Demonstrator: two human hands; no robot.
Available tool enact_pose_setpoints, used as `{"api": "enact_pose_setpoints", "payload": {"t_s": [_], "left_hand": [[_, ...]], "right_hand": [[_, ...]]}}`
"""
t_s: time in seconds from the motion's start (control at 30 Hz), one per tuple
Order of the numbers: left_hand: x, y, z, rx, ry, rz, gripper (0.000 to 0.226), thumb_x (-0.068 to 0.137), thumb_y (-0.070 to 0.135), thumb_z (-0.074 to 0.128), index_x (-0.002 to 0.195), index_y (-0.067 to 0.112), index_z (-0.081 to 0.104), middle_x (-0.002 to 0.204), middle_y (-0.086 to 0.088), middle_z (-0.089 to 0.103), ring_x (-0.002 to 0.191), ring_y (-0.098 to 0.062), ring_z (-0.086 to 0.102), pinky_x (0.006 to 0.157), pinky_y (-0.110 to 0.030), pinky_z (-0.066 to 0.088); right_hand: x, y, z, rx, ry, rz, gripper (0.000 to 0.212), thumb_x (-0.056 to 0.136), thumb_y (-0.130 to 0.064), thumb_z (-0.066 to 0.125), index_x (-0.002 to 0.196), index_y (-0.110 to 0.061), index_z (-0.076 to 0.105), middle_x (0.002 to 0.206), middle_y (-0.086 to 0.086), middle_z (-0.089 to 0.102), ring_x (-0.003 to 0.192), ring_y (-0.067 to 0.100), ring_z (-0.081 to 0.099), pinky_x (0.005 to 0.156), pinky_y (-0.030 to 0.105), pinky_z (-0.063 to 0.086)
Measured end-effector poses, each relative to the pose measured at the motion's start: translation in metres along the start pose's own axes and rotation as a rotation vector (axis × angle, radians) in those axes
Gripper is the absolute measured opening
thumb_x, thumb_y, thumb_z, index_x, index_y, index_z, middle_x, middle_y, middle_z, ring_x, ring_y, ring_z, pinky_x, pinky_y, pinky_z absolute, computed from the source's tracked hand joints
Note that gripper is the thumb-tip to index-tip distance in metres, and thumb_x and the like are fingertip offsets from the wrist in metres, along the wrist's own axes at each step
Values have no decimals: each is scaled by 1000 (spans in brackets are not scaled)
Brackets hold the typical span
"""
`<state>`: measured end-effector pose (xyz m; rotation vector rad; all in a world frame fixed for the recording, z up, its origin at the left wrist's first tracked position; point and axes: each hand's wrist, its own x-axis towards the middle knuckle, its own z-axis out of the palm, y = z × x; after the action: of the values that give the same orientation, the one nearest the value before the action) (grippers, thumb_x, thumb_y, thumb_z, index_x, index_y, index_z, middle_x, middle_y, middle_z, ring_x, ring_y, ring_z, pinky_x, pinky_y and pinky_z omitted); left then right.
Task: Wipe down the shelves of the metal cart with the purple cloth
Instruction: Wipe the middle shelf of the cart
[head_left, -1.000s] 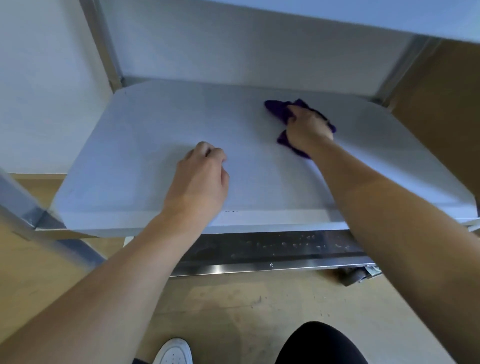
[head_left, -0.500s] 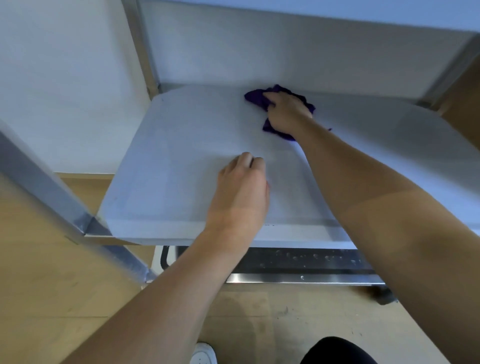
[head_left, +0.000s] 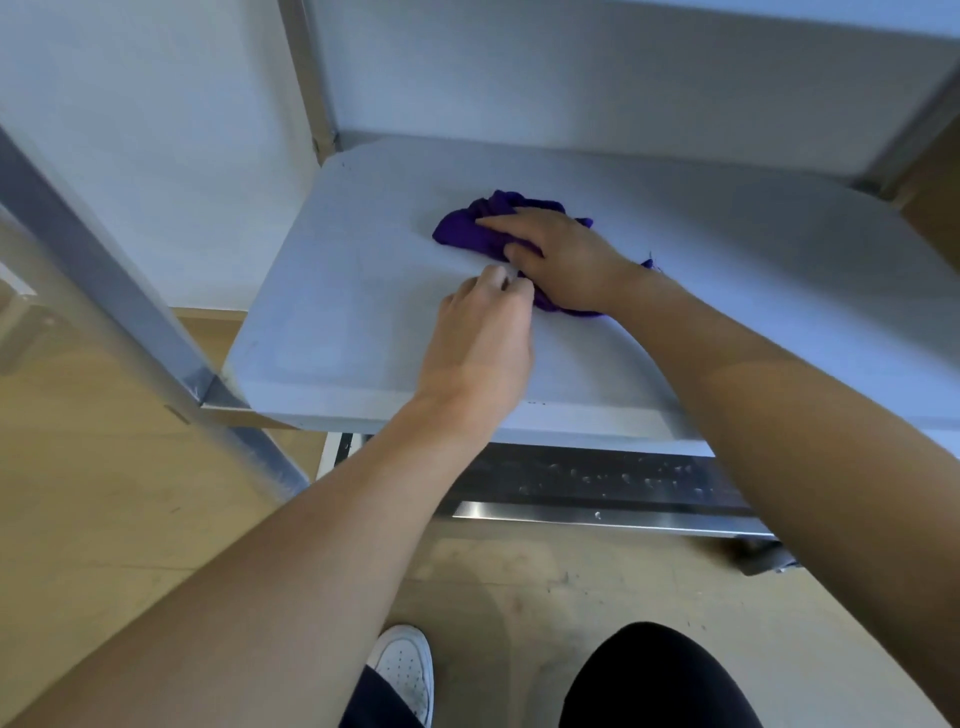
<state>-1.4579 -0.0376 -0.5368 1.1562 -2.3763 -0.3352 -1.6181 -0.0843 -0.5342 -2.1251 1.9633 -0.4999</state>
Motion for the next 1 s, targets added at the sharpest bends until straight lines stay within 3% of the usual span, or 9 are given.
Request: {"api": "enact_pose_setpoints", "payload": {"t_s": [0.17,0.37,0.47,0.6,0.7,0.77,0.83,0.9,1.0], "left_hand": [[0,-1,0,33,31,13,20,91,0,48,102,3,64,106,-12,59,96,-32,57,83,-41,47],[0,0,1,95,8,33,21,90,5,48,102,3,65,108,-12,60,98,-34,56,85,-46,47],[3,3,1,121,-5,24,19,90,10,49,101,5,65,107,-12,58,98,-35,55,85,-45,46],[12,19,3,122,-48,-53,25,95,20,46,95,2,64,106,-15,56,102,-37,51,88,-44,42],[17,25,12,87,-40,-72,35,98,31,44,96,4,65,105,-16,57,101,-37,52,95,-43,41],[20,28,15,16,-18,-90,36,99,36,44,102,7,65,102,-16,60,100,-37,54,92,-42,42],[19,33,16,-100,-37,-92,34,98,37,46,119,14,61,104,-17,62,101,-38,55,90,-43,44],[16,41,14,-254,-90,-65,38,99,30,47,136,24,51,108,-14,64,103,-35,57,91,-42,48],[15,49,12,-383,-145,-73,45,98,19,48,142,32,45,122,-6,65,108,-27,60,93,-32,47]], "right_hand": [[-51,-1,-2,-26,69,0,40,100,-18,42,140,-21,48,134,2,54,126,21,46,103,25,31],[-105,-22,-6,-42,75,183,46,99,-36,44,144,-28,39,147,-2,45,139,21,34,114,37,29],[-116,-28,-19,96,78,254,42,100,-34,44,141,-30,43,143,-7,48,132,14,40,100,20,31],[-125,-19,-36,237,316,296,32,97,-18,49,127,-27,60,120,-13,62,105,2,53,85,-2,32],[-132,-8,-42,84,395,425,30,95,-31,55,122,-22,61,117,-2,62,105,17,57,93,24,44],[-138,-7,-45,-57,275,550,43,92,-49,54,118,-15,62,112,7,62,107,26,54,94,34,41],[-140,-9,-43,-101,157,592,51,92,-55,50,109,-10,66,104,12,63,108,28,51,94,36,39],[-139,-13,-41,-3,172,566,47,92,-52,52,104,-10,66,99,9,64,106,27,52,93,36,41],[-136,-15,-39,211,234,535,35,89,-48,58,107,-18,60,93,-6,62,102,22,57,92,36,46]]}}
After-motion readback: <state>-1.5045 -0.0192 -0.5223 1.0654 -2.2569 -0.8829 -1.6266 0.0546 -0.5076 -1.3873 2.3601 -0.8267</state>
